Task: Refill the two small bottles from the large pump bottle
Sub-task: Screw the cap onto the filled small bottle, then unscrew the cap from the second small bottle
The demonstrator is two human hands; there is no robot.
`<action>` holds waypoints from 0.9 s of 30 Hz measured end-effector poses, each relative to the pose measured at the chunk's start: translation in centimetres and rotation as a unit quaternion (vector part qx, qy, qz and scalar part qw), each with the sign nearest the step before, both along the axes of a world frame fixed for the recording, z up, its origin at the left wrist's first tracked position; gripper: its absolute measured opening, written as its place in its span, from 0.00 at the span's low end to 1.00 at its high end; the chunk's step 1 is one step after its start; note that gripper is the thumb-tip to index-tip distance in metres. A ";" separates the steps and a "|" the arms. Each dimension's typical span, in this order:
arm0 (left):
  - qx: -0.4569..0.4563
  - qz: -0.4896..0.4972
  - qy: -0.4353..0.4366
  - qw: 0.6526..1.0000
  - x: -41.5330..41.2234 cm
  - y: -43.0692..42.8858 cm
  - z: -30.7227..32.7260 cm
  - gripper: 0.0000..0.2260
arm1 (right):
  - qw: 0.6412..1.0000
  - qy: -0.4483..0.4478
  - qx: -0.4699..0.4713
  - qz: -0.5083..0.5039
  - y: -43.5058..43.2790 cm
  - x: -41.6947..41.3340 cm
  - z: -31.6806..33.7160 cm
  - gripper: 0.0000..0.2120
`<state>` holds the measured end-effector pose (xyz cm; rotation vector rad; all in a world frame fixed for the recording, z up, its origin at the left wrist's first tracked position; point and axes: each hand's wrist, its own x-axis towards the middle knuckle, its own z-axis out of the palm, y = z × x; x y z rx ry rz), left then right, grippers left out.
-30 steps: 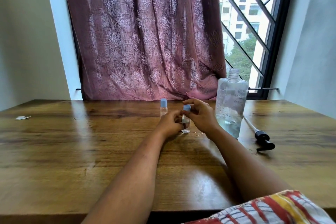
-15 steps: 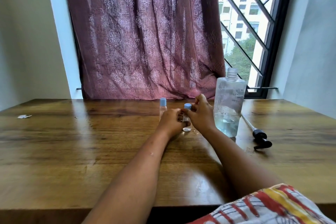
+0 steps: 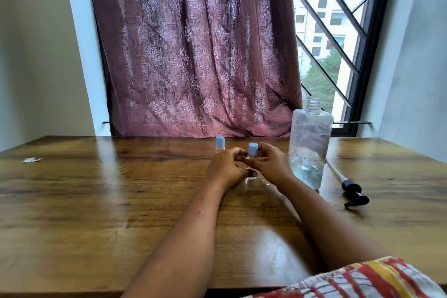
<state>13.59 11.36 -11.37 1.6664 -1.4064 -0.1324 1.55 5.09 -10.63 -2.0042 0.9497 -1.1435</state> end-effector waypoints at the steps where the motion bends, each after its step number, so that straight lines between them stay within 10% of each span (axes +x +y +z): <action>1: -0.016 0.003 0.001 1.000 0.2 0.0 0.2 0.23 | 1.000 -0.008 0.004 -0.010 -0.4 0.1 0.1 0.20; 11: -0.183 0.221 0.100 0.953 3.1 -1.4 -0.4 0.18 | 0.995 0.045 -0.012 -0.093 -4.9 2.5 2.6 0.19; 19: -0.022 0.171 0.140 0.975 4.6 -3.6 -2.5 0.33 | 0.994 0.040 -0.013 -0.101 -5.7 2.6 0.6 0.23; 27: 0.007 0.205 0.070 0.976 3.6 -2.7 -2.0 0.16 | 0.988 0.071 -0.059 -0.125 -4.8 2.1 1.8 0.29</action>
